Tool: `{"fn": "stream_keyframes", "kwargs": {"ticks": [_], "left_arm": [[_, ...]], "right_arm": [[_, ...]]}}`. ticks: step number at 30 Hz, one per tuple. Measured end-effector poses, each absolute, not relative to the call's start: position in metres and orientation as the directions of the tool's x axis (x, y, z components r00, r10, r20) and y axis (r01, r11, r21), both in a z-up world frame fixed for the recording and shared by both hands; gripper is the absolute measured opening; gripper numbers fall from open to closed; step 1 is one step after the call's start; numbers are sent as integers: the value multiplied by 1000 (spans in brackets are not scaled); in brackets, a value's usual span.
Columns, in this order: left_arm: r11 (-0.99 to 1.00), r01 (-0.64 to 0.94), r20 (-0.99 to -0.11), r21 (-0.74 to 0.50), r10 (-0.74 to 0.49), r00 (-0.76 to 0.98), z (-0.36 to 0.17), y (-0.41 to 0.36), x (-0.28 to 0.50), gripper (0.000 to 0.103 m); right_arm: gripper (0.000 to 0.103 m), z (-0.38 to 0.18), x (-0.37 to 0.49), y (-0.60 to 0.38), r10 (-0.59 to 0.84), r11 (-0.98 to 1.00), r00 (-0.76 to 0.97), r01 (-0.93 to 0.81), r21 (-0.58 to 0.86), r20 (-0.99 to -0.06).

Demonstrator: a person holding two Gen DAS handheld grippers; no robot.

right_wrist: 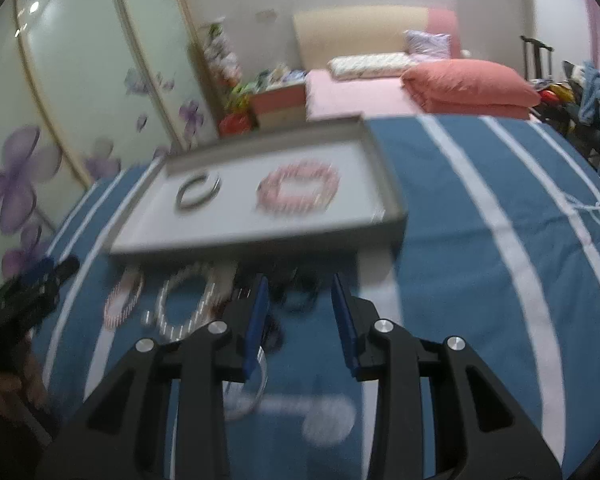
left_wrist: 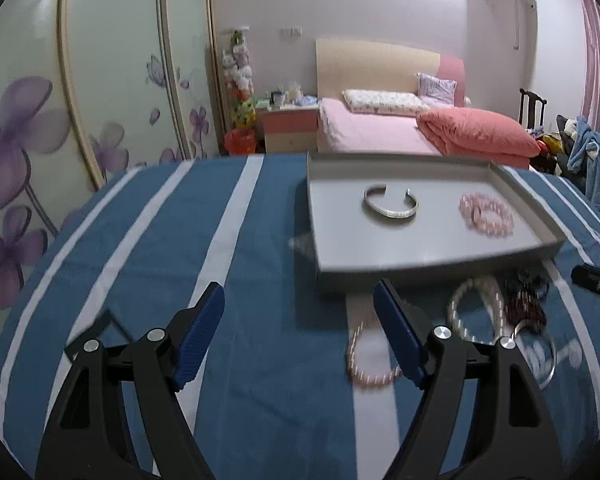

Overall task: Organize jewelry
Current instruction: 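Open both tools and pull them back from the tray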

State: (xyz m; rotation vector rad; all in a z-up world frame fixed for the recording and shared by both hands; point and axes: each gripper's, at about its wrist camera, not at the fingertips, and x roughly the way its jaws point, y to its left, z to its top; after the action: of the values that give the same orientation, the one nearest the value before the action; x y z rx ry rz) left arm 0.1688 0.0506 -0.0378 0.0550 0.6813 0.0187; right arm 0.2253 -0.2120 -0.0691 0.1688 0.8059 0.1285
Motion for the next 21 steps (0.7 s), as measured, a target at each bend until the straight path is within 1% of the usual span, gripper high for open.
{"fn": "stream_keyframes", "kwargs": {"ticks": [4, 7, 11, 12, 16, 18, 21], "left_arm": [[999, 5, -646, 48, 27, 762, -43, 52, 160, 77], [999, 8, -649, 53, 29, 760, -45, 51, 156, 77], [999, 16, -657, 46, 18, 754, -46, 50, 153, 78], [999, 19, -658, 49, 18, 753, -47, 50, 151, 78], [998, 25, -662, 56, 18, 749, -51, 46, 149, 80], [998, 27, -665, 56, 16, 747, -53, 45, 149, 80], [998, 32, -670, 56, 14, 742, -55, 43, 150, 80]], "right_arm": [[34, -85, 207, -190, 189, 982, 631, -108, 157, -752], [34, -95, 203, -181, 185, 983, 600, -120, 140, -778], [31, -103, 202, -177, 180, 984, 585, -119, 136, -791], [29, -103, 201, -175, 172, 985, 588, -119, 126, -790], [10, -105, 197, -172, 101, 992, 603, -124, 32, -791], [8, -105, 196, -175, 78, 993, 609, -115, 9, -790], [7, -105, 199, -191, 36, 998, 615, -64, -5, -787]]}}
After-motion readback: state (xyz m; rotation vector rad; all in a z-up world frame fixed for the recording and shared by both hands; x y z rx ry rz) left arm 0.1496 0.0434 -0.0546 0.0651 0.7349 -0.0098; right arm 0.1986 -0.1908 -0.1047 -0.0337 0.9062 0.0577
